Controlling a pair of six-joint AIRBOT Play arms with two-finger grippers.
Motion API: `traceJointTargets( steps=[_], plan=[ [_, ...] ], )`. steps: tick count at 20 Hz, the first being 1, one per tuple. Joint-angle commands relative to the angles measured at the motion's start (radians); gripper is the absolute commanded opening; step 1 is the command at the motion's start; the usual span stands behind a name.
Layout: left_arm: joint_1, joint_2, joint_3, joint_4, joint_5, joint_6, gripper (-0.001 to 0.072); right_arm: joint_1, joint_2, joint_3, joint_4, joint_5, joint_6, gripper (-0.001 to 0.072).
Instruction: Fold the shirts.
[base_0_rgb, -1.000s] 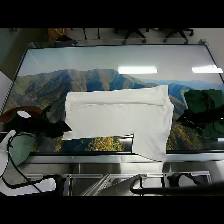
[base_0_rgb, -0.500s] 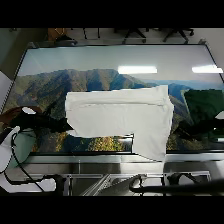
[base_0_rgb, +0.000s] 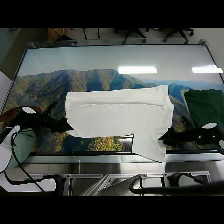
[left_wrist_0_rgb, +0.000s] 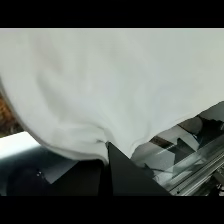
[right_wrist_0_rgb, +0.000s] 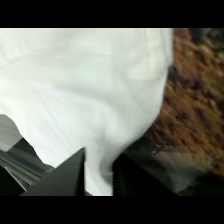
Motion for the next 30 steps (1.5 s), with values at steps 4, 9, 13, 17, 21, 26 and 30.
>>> traceJointTargets(
  steps=[4,9,13,17,21,26,30],
  plan=[
    [-0.001,0.054,0.001,0.121,-0.062,-0.105,0.0017,0.0,0.037,0.078,0.094,0.104,-0.041,0.0022],
    [0.0,0.195,-0.037,0.414,-0.143,-0.258,0.0017,0.0,0.19,0.088,-0.303,0.163,0.266,0.0022],
    [0.002,0.279,-0.15,0.42,-0.135,-0.256,0.0017,0.0,0.286,0.089,-0.314,0.172,0.306,0.0022],
    [0.002,0.307,-0.063,0.382,-0.134,-0.255,0.0017,0.001,0.278,0.193,0.016,0.105,0.128,0.0022],
    [0.0,0.255,0.129,0.298,-0.106,-0.253,0.0017,0.01,0.13,0.395,0.237,0.004,-0.003,0.0022],
    [-0.045,0.02,0.319,0.233,-0.046,-0.249,0.0018,0.138,-0.172,0.581,0.246,-0.116,-0.108,0.0025],
    [-0.091,-0.176,0.426,0.235,-0.008,-0.249,0.0021,0.184,-0.336,0.593,0.245,-0.232,-0.158,0.0031]
  ],
)
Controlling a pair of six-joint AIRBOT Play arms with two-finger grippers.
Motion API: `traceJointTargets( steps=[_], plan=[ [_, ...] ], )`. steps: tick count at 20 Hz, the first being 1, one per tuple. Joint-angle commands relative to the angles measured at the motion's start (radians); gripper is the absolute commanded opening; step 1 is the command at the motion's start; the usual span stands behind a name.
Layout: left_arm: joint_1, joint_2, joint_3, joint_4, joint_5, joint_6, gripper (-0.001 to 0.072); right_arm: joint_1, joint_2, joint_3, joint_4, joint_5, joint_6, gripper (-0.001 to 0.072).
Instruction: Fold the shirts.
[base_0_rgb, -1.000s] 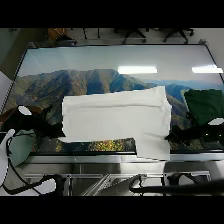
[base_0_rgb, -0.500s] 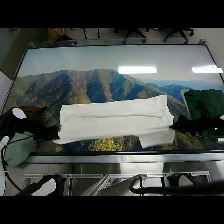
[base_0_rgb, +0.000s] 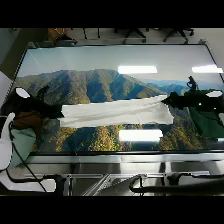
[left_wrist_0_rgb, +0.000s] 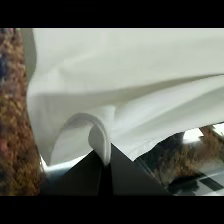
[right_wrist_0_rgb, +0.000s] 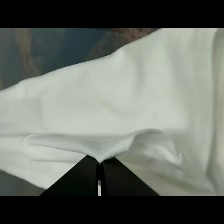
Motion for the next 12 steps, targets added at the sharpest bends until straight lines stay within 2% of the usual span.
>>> traceJointTargets(
  steps=[1,2,3,4,5,6,7,12],
  plan=[
    [-0.026,-0.159,0.105,-0.017,0.017,0.0,0.0022,0.029,-0.133,0.029,0.016,-0.098,-0.058,0.0051],
    [-0.026,-0.186,0.134,-0.016,-0.01,0.0,0.0026,0.018,-0.137,0.031,0.016,-0.1,-0.079,0.0202],
    [-0.026,-0.201,0.162,-0.017,-0.039,0.0,0.0288,0.0,-0.13,0.043,0.009,-0.079,-0.096,0.0308],
    [-0.026,-0.205,0.188,-0.017,-0.064,-0.002,0.0684,-0.021,-0.119,0.064,-0.011,-0.048,-0.096,0.031],
    [-0.025,-0.199,0.211,-0.017,-0.08,-0.007,0.0702,-0.046,-0.104,0.089,-0.045,-0.019,-0.095,0.0377],
    [-0.025,-0.186,0.238,-0.016,-0.087,-0.007,0.0703,-0.075,-0.087,0.11,-0.085,-0.003,-0.09,0.0568],
    [-0.02,-0.168,0.263,-0.015,-0.087,-0.007,0.0702,-0.104,-0.075,0.121,-0.122,0.001,-0.076,0.0645],
    [0.052,-0.078,0.345,-0.016,-0.058,-0.085,0.0702,-0.179,-0.139,0.121,-0.137,0.08,-0.072,0.065]
  ],
)
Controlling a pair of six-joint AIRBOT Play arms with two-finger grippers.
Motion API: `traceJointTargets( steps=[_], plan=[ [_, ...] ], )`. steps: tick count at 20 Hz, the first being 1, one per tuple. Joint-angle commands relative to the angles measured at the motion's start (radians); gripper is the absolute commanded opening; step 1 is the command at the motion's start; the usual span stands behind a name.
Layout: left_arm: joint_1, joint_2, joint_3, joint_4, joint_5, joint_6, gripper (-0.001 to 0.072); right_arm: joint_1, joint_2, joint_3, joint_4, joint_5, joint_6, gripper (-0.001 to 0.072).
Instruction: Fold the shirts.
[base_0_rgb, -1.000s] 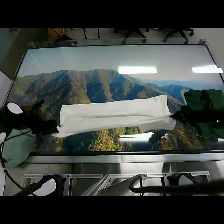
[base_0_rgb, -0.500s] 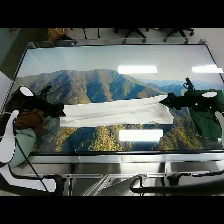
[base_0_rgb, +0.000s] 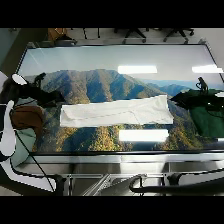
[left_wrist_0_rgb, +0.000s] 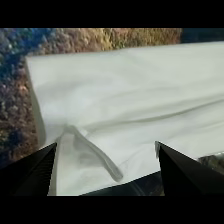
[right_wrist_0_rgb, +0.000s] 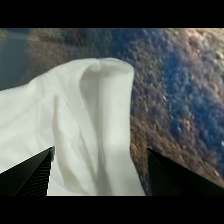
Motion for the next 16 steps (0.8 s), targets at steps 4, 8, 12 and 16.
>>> traceJointTargets(
  steps=[4,8,12,16],
  plan=[
    [0.062,0.101,0.042,-0.003,-0.02,-0.046,0.0702,-0.014,-0.124,0.008,0.064,0.107,-0.052,0.0649],
    [0.02,0.149,0.042,-0.01,0.013,-0.045,0.0702,0.046,-0.182,0.008,0.108,0.136,-0.107,0.0649],
    [-0.076,0.157,0.04,-0.009,0.033,-0.045,0.0701,0.109,-0.184,0.01,0.107,0.142,-0.112,0.0589],
    [-0.225,0.152,0.04,-0.006,0.126,-0.044,0.0238,0.121,-0.169,0.063,0.106,0.212,-0.11,0.0023]
  ],
)
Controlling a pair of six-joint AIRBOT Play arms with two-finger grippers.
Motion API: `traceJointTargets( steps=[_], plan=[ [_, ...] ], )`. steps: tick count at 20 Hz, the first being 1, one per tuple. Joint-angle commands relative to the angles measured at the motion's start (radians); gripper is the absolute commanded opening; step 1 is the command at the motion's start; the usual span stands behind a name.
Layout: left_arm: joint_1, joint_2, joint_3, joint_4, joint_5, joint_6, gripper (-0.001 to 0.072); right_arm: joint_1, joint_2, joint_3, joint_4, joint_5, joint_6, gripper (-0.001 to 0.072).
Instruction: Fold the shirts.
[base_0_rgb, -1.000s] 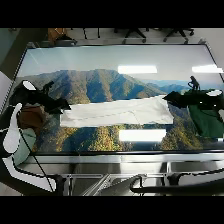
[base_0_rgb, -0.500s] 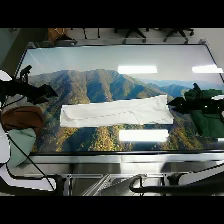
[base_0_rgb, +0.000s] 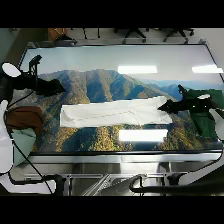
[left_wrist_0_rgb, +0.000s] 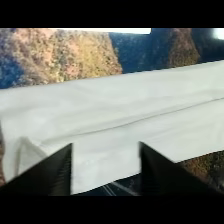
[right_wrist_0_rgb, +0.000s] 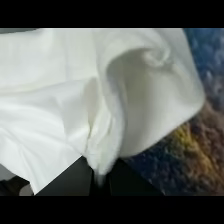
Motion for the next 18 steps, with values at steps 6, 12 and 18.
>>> traceJointTargets(
  steps=[6,12,18],
  plan=[
    [-0.388,-0.182,0.0,-0.003,0.223,0.0,0.0019,0.051,0.199,0.19,-0.089,0.116,0.151,0.0022],
    [-0.694,-0.472,0.119,-0.183,0.433,0.003,0.0019,0.172,0.356,0.224,-0.174,0.206,0.325,0.0022],
    [-0.796,-0.712,0.429,-0.182,0.274,-0.056,0.0018,0.224,0.433,0.227,-0.183,0.2,0.385,0.0022]
  ],
)
